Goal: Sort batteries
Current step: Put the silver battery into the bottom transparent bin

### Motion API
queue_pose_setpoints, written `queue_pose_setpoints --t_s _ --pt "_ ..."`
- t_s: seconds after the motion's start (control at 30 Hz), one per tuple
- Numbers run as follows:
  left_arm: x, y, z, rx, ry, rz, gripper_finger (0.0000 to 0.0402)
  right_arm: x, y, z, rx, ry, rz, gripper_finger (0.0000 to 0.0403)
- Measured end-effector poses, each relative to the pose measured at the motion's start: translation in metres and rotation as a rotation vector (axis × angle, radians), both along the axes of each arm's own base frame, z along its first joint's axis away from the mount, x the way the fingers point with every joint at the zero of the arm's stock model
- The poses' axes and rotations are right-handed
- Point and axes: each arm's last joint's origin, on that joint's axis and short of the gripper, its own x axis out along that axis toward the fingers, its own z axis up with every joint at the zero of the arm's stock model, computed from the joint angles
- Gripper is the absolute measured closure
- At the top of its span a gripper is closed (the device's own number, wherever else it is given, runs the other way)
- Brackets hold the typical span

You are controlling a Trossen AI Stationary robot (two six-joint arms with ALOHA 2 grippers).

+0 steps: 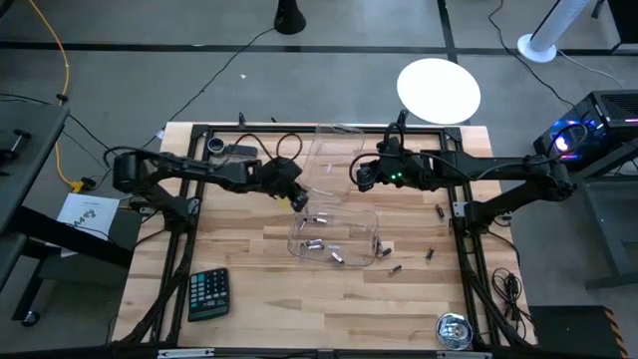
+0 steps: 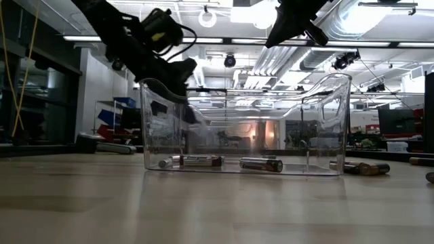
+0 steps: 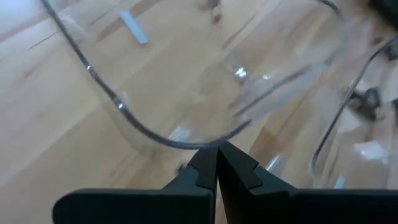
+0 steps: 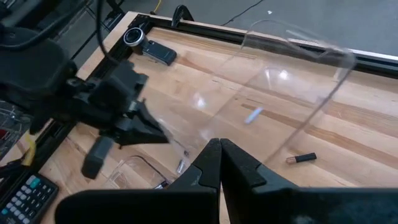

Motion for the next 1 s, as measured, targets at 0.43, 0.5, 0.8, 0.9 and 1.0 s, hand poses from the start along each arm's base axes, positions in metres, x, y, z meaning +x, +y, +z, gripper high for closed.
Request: queue_pose_setpoints --t_s 0.43,0.5,0.8,0.9,1.0 --pt "0.011 -0.002 0.011 0.063 0.06 -0.243 0.0401 0.0 0.0 0.0 -0.001 0.004 0.0 0.0403" --pt "0.007 -0.003 0.01 0.066 0.106 -0.274 0.0401 0.0 0.0 0.0 -0.001 0.005 0.0 0.0403" --pt "0.018 -0.028 0.017 -0.007 -0.025 -0.384 0.0401 -0.001 0.0 -0.001 -0.001 0.012 -0.001 0.0403" --pt "0.023 -0.044 0.019 0.03 -0.06 -0.453 0.0401 -0.001 0.0 -0.001 -0.001 0.015 -0.001 0.0403" --pt "0.023 -0.051 0.019 0.113 -0.036 -0.48 0.0401 -0.001 0.0 -0.001 -0.001 0.021 -0.001 0.0403"
